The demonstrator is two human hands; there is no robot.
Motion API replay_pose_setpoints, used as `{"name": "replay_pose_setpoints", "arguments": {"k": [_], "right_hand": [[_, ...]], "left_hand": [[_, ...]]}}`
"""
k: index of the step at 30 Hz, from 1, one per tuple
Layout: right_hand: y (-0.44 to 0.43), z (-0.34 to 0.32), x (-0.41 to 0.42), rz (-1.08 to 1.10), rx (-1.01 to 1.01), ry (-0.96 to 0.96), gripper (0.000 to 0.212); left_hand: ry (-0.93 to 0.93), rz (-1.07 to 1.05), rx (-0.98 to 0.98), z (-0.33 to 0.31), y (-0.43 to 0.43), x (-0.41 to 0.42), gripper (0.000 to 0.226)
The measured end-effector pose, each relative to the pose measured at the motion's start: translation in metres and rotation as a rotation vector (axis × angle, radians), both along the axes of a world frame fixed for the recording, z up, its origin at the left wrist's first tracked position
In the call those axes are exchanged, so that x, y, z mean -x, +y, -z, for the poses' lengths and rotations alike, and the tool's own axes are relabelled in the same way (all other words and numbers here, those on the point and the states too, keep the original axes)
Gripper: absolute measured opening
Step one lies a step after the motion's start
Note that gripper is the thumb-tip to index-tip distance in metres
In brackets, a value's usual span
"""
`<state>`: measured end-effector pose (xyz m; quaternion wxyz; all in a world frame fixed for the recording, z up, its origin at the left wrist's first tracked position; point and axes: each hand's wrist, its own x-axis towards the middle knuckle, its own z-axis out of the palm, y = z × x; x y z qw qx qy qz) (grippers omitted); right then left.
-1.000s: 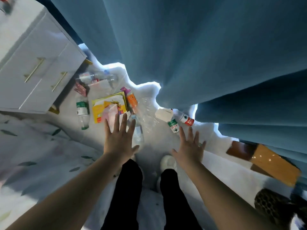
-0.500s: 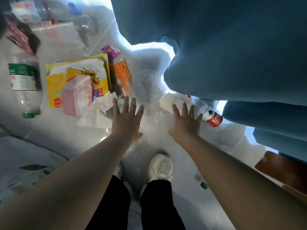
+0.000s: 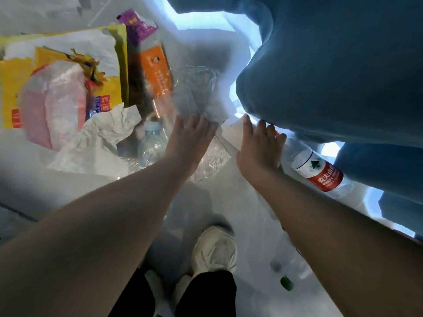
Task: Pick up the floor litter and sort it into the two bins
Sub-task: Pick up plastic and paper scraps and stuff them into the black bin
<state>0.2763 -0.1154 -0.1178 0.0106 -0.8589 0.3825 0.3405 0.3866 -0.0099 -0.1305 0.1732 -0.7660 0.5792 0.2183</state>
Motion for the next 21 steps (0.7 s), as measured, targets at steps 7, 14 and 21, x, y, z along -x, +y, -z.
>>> {"name": "replay_pose_setpoints", "arguments": {"k": [7, 14, 21], "right_hand": [[-0.003, -0.009, -0.001, -0.088, -0.020, -0.089, 0.071], [0.011, -0.067, 0.008, -0.120, -0.098, -0.063, 0.073], [0.034, -0.178, -0.006, -0.019, -0.159, -0.064, 0.074]], "left_hand": [[0.075, 0.049, 0.152, 0.000, -0.005, -0.010, 0.047], [0.321, 0.159, 0.208, -0.060, 0.027, -0.027, 0.026], [0.354, 0.113, 0.270, -0.180, 0.069, -0.061, 0.033]]}}
